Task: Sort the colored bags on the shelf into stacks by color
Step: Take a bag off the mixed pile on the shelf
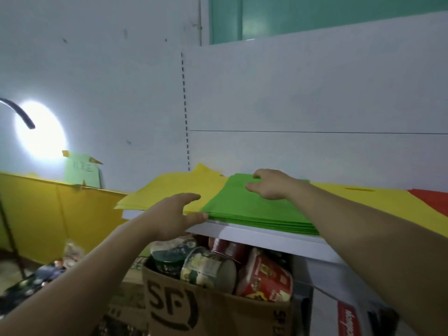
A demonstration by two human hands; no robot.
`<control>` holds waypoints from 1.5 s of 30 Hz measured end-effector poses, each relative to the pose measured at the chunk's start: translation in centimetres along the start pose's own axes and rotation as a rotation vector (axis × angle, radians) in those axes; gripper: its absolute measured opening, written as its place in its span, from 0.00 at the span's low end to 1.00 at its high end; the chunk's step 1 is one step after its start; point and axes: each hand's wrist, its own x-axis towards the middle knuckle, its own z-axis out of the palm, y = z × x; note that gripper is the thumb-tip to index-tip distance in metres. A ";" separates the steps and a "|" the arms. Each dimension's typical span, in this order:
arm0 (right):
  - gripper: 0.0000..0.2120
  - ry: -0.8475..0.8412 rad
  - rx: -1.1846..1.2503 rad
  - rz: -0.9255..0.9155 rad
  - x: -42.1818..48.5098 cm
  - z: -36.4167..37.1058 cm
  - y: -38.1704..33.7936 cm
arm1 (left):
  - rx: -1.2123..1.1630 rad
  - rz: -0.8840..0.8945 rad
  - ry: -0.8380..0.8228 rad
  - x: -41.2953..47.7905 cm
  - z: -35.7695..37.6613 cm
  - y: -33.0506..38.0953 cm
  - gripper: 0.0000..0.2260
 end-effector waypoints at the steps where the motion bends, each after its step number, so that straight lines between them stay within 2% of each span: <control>1: 0.32 -0.003 0.002 0.001 0.8 0.6 -1.6 | -0.003 -0.004 -0.002 -0.3 -0.7 -1.6 0.29; 6: 0.32 -0.039 0.012 0.010 3.9 3.2 -7.9 | 0.007 -0.042 -0.015 -1.3 -3.3 -8.4 0.28; 11: 0.33 -0.080 -0.008 0.044 7.0 4.8 -10.6 | -0.007 -0.051 -0.021 0.0 -4.5 -12.3 0.29; 24: 0.36 -0.180 -0.150 0.166 16.8 6.7 -7.9 | 0.010 -0.087 -0.029 10.5 -3.9 -16.4 0.27; 30: 0.37 -0.286 -0.229 0.139 18.2 8.4 -7.4 | 0.083 -0.176 -0.160 14.4 -3.0 -17.3 0.32; 33: 0.35 -0.246 -0.255 0.149 18.5 8.4 -7.7 | 0.188 -0.187 -0.274 15.0 -2.7 -17.8 0.34; 35: 0.34 -0.188 -0.271 0.129 18.5 8.3 -7.9 | 0.198 -0.169 -0.287 15.2 -2.6 -18.1 0.33; 40: 0.24 0.013 -0.313 0.100 17.9 8.0 -9.2 | 0.122 -0.137 -0.232 15.1 -2.7 -18.5 0.33; 42: 0.19 0.095 -0.261 0.099 17.5 7.9 -9.7 | 0.100 -0.111 -0.183 15.0 -2.8 -18.9 0.34; 45: 0.18 0.194 -0.142 0.107 16.6 7.5 -10.5 | 0.054 -0.104 -0.096 14.6 -3.2 -19.7 0.35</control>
